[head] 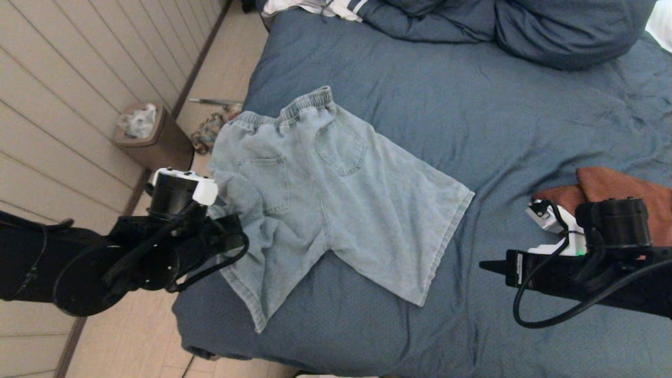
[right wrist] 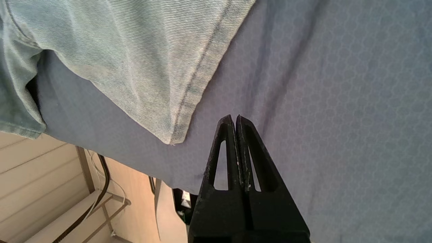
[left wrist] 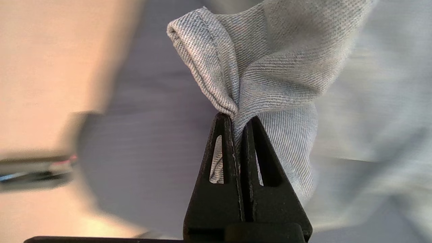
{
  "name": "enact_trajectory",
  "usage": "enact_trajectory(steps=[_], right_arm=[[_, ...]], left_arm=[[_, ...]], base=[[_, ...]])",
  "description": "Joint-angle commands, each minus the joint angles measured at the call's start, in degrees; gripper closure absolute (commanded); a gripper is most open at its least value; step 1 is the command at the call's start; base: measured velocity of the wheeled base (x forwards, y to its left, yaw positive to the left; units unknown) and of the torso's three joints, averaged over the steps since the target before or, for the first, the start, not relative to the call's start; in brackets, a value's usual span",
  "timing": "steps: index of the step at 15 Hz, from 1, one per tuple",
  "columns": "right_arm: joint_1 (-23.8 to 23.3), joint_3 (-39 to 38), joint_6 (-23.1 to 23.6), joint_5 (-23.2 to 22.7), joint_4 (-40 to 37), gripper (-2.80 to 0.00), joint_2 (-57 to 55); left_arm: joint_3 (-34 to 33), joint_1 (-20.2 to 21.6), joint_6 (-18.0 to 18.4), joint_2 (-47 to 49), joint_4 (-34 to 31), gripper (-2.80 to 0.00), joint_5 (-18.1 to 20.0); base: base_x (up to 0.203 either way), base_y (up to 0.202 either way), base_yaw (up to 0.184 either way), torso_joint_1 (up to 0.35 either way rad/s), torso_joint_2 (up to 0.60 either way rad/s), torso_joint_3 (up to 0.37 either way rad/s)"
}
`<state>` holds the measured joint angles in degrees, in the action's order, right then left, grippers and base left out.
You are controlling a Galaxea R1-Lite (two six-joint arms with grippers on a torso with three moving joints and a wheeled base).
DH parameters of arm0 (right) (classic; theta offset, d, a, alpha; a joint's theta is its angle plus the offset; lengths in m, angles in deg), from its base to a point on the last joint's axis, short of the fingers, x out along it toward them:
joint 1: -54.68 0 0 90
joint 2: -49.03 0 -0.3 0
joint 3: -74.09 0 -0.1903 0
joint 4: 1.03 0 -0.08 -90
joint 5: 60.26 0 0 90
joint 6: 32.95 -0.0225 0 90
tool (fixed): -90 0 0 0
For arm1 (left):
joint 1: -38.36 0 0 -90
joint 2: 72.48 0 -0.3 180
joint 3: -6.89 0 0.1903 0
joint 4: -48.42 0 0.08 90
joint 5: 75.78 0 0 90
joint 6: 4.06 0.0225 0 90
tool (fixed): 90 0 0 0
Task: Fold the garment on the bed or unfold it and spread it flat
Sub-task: Unford the brown shorts
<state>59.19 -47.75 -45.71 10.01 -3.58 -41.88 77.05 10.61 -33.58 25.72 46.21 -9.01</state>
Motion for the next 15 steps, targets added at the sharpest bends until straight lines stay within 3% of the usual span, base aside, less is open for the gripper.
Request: enact_trajectory(steps=[1,3,5,9,13,14,15], right_arm=[[0.1,-1.1,-0.1,-0.1,2.2,0.0,0.1],[0.6,-1.6,-0.1,-0.1,2.7,0.0,0.3],[0.9,-1.8,-0.1,-0.1,2.7,0.0,0.8],[0.9,-2.2,-0.1,0.0,2.7,0.0,2.0],[0.8,-2.5,-0.1,-0.1,2.7,0.0,2.0],[0.8,-2.4,-0.1,-0.1,2.7,0.0,1.9],[0.8,-2.4,-0.1,-0.1,2.7,0.0,1.8]], left_arm=[[-5.4,5.0,1.2,-7.6,-0.1,0.0,-1.3],[-8.2,9.7,3.4,-12.2,-1.3,0.0,-1.9],[-10.9,10.9,4.3,-15.1,-2.7,0.0,-2.1],[-15.1,10.4,4.4,-16.0,-2.5,0.0,-1.6],[-16.8,6.0,4.0,-16.2,-2.6,0.0,-1.6],[-17.7,4.9,4.1,-16.3,-2.6,-2.8,-1.8],[-18.4,3.8,4.1,-16.6,-2.7,-2.8,-2.0]], base=[[0.0,0.0,0.0,0.0,0.0,0.0],[0.0,0.0,0.0,0.0,0.0,0.0],[0.0,0.0,0.0,0.0,0.0,0.0],[0.0,0.0,0.0,0.0,0.0,0.0],[0.0,0.0,0.0,0.0,0.0,0.0],[0.0,0.0,0.0,0.0,0.0,0.0],[0.0,0.0,0.0,0.0,0.0,0.0]])
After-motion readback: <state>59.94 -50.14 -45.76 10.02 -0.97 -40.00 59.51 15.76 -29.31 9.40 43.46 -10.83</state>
